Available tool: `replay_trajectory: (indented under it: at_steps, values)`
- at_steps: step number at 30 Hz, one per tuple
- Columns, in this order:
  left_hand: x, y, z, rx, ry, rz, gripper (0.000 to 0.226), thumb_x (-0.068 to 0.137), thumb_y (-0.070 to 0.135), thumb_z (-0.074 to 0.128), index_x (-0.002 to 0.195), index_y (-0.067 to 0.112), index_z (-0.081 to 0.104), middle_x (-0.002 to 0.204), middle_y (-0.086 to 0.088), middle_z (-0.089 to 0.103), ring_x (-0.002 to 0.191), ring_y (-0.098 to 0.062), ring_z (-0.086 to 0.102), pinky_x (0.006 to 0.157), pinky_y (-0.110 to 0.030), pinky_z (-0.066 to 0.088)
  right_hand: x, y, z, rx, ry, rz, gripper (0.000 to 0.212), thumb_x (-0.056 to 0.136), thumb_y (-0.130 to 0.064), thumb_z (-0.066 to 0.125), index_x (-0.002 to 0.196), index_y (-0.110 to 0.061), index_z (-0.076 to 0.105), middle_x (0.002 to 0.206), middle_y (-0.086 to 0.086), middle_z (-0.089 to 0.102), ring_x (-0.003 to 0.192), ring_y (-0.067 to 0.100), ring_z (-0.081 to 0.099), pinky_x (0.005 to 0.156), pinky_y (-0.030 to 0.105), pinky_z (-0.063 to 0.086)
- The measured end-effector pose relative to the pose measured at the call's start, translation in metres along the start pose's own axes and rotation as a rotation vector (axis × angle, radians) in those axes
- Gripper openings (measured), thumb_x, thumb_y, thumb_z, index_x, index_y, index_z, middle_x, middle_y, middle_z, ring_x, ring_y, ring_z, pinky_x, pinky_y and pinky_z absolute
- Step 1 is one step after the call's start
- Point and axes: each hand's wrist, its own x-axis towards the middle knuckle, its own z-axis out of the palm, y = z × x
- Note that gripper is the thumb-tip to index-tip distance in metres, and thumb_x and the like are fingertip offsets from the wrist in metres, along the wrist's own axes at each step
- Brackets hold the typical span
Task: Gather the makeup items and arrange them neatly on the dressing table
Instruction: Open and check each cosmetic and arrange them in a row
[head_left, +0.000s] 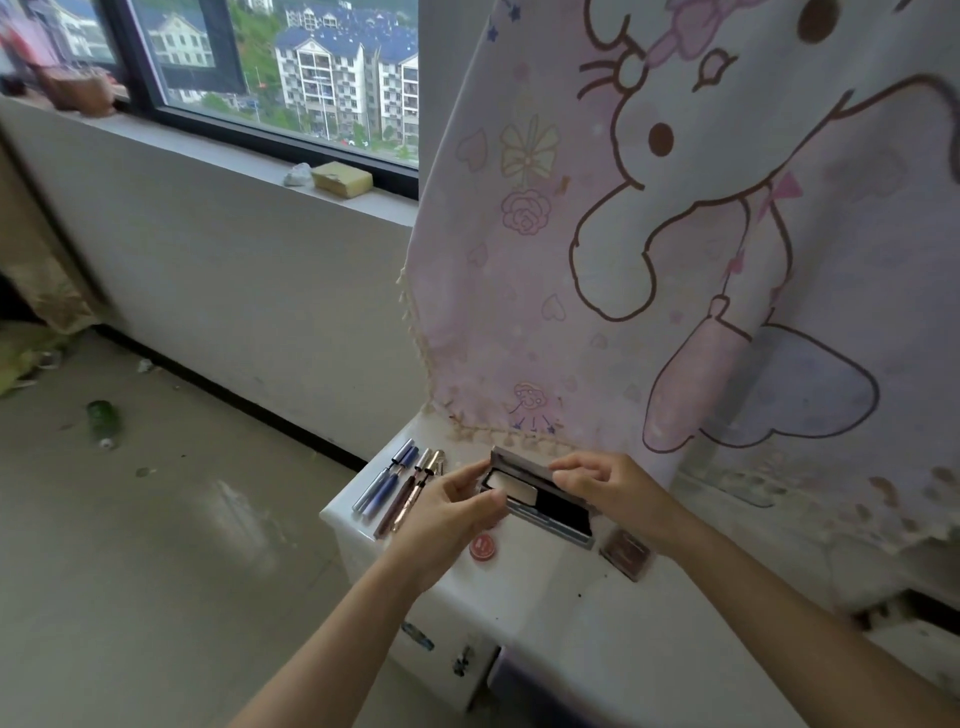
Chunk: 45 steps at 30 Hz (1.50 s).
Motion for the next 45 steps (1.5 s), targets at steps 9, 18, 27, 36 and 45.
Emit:
replay_trajectory:
  at_steps: [9,18,27,36,45]
  values:
    - [-0.004,-0.026,-0.003,-0.081,-0.070,-0.234,0.040,0.082,-0.015,0.050,0.112,0.011,0.053,0.073,-0.014,0.067,0.066,-0.019,0.069,0.061,-0.025,0.057,-0.025,0.024,-0.003,0.253,0.075,0.321,0.020,0.093,-0.029,0.046,0.091,-0.018,0.062,0.081,0.003,0.065,0.069,0.013,0.063,0.052,0.023,0.051]
    - [0.006,-0.056,0.006,-0.134,-0.152,-0.358,0.045,0.082,-0.016,0.048,0.119,0.009,0.051,0.091,-0.014,0.072,0.084,-0.024,0.070,0.076,-0.033,0.058,-0.051,0.053,-0.008,0.259,0.115,0.381,0.019,0.090,-0.032,0.050,0.097,-0.020,0.063,0.100,0.003,0.065,0.087,0.013,0.062,0.071,0.022,0.055]
    - [0.006,-0.081,0.017,-0.139,-0.121,-0.402,0.046,0.083,-0.015,0.047,0.117,0.015,0.053,0.104,-0.020,0.066,0.093,-0.028,0.068,0.073,-0.030,0.058,-0.058,0.102,-0.027,0.187,0.167,0.390,0.014,0.090,-0.026,0.053,0.094,-0.017,0.064,0.104,0.001,0.062,0.095,0.014,0.058,0.077,0.030,0.053]
    - [0.002,-0.133,0.029,-0.237,0.170,-0.337,0.039,0.084,-0.012,0.047,0.116,0.010,0.056,0.103,-0.016,0.069,0.098,-0.028,0.066,0.075,-0.030,0.058,-0.028,0.141,-0.036,0.044,0.036,0.331,0.015,0.094,-0.017,0.048,0.101,-0.015,0.061,0.079,-0.008,0.055,0.073,0.006,0.054,0.056,0.014,0.050]
    - [0.020,-0.168,0.050,-0.052,0.614,-0.278,0.039,0.089,0.002,0.052,0.127,-0.002,0.045,0.103,-0.019,0.064,0.090,-0.027,0.065,0.070,-0.025,0.057,0.015,0.168,-0.032,-0.270,0.030,0.138,0.025,0.094,-0.015,0.048,0.103,-0.002,0.067,0.089,0.009,0.058,0.085,0.022,0.056,0.077,0.030,0.045]
